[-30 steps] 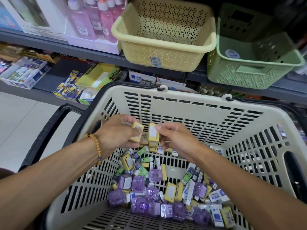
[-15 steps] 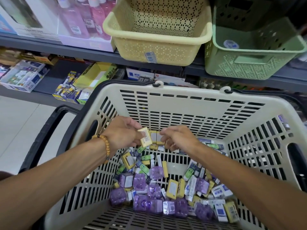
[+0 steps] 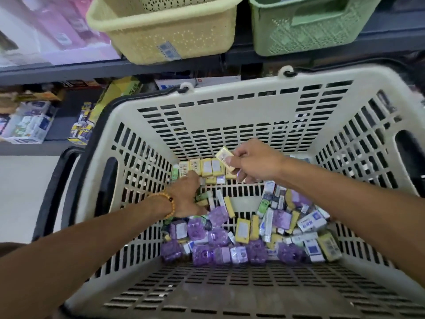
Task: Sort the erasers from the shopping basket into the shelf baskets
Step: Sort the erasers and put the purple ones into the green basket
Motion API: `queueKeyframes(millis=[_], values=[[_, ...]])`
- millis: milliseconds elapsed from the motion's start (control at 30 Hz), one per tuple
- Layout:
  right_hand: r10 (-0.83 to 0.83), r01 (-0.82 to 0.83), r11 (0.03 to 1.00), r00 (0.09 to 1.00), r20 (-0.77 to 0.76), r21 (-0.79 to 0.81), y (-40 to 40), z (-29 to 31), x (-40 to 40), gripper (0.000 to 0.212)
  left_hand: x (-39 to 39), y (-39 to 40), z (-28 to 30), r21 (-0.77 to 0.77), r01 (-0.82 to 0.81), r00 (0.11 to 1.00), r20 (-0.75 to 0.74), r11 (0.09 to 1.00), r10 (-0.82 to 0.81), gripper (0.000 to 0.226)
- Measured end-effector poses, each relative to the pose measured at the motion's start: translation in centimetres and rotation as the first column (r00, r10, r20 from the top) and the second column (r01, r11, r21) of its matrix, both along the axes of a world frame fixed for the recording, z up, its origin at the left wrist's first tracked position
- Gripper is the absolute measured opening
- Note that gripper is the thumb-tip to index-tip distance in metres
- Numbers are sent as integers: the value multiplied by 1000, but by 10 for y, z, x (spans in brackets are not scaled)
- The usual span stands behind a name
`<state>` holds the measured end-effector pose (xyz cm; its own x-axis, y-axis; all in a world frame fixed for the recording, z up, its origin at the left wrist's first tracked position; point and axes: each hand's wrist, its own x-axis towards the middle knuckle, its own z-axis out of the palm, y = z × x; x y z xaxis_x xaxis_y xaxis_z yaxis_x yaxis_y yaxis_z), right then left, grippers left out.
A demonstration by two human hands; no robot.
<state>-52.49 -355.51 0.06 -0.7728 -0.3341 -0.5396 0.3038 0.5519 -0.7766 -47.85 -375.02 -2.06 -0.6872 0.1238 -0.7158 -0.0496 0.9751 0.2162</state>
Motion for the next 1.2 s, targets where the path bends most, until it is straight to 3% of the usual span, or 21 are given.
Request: queueKeyframes(millis=[200, 367, 533, 633, 833, 1200], values=[[30, -30, 1000, 997, -67, -5, 2, 9, -4, 36, -6, 5, 0, -18, 157, 980, 129, 988, -153, 68], [44, -42, 999, 996, -80, 35, 6, 9, -7, 27, -12, 13, 3, -44, 226, 953, 216, 973, -212, 77], [24, -21, 999, 997, -75, 45, 10, 8, -8, 29, -15, 11, -1, -7, 311, 915, 274, 951, -297, 44], [16, -12, 998, 997, -73, 54, 11, 4, -8, 26, -16, 10, -3, -14, 360, 897, 279, 933, -343, 50], [7, -2, 996, 998, -56, 88, 12, -3, -4, 25, -11, 13, -12, -10, 365, 876, 344, 931, -339, 89], [-22, 27, 995, 998, -62, 92, 12, -4, -5, 23, -6, 5, -12, 4, 348, 904, 264, 938, -336, 76]])
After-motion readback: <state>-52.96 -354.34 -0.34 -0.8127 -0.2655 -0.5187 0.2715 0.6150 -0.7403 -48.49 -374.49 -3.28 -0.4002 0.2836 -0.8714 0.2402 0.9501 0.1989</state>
